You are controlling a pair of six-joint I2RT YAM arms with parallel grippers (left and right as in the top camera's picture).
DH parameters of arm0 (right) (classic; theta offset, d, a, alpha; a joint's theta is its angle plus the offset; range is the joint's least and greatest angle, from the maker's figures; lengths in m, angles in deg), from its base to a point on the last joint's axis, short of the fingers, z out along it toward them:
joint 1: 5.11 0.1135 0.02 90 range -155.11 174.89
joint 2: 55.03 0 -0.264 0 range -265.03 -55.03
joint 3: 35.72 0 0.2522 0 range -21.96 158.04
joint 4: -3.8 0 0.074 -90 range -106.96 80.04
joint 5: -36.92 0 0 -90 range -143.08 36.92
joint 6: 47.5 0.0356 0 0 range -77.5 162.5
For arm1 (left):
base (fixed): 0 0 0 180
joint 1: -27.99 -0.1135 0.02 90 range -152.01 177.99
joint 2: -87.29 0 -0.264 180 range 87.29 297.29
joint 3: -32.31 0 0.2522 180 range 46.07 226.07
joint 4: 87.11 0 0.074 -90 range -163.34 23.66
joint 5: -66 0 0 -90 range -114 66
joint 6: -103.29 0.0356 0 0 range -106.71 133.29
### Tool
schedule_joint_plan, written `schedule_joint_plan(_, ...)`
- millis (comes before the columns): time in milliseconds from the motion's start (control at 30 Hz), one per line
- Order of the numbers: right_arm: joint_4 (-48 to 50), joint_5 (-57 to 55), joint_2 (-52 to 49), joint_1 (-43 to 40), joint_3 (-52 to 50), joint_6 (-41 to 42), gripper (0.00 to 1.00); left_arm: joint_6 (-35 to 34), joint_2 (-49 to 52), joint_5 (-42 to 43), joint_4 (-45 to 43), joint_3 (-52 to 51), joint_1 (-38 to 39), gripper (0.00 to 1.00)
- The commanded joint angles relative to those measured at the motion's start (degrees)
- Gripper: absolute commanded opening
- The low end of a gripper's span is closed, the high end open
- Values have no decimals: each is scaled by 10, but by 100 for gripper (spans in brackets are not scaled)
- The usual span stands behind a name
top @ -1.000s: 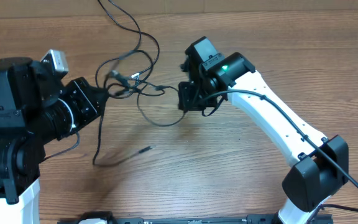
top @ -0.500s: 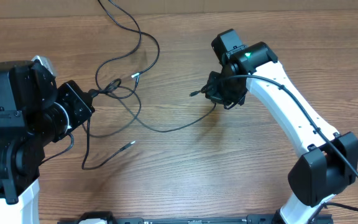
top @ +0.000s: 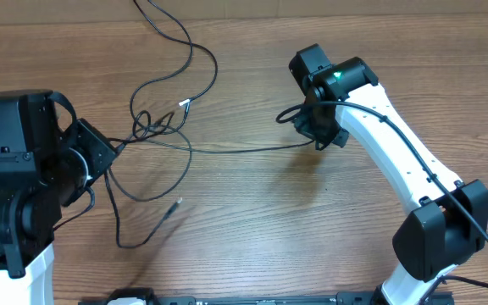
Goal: Untangle cables
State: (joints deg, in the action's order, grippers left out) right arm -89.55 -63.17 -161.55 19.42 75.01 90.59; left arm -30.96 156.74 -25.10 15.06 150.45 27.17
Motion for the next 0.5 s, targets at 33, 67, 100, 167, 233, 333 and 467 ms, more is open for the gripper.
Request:
schedule_joint_plan(33,-21,-107,-1,-6,-2,56,12,-22,-1,-150,31,9,1,4)
schedule_joint_plan(67,-24,-111,-1,-9,-2,59,12,-36,-1,-182,42,9,1,4)
schedule_joint_plan(100,-25,-111,-1,-13,-2,59,12,-54,-1,-218,56,9,1,4)
schedule_joint_plan(167,-27,-110,-1,-23,-2,59,12,-86,-1,-275,76,8,1,4)
schedule_joint_plan(233,-28,-108,-1,-32,-2,59,12,-100,-1,-311,84,8,1,4)
schedule_joint_plan(333,-34,-104,-1,-51,-2,59,12,-100,0,-324,82,8,1,4)
schedule_joint_plan(467,-40,-104,-1,-75,-2,59,12,-100,4,-328,70,8,1,4)
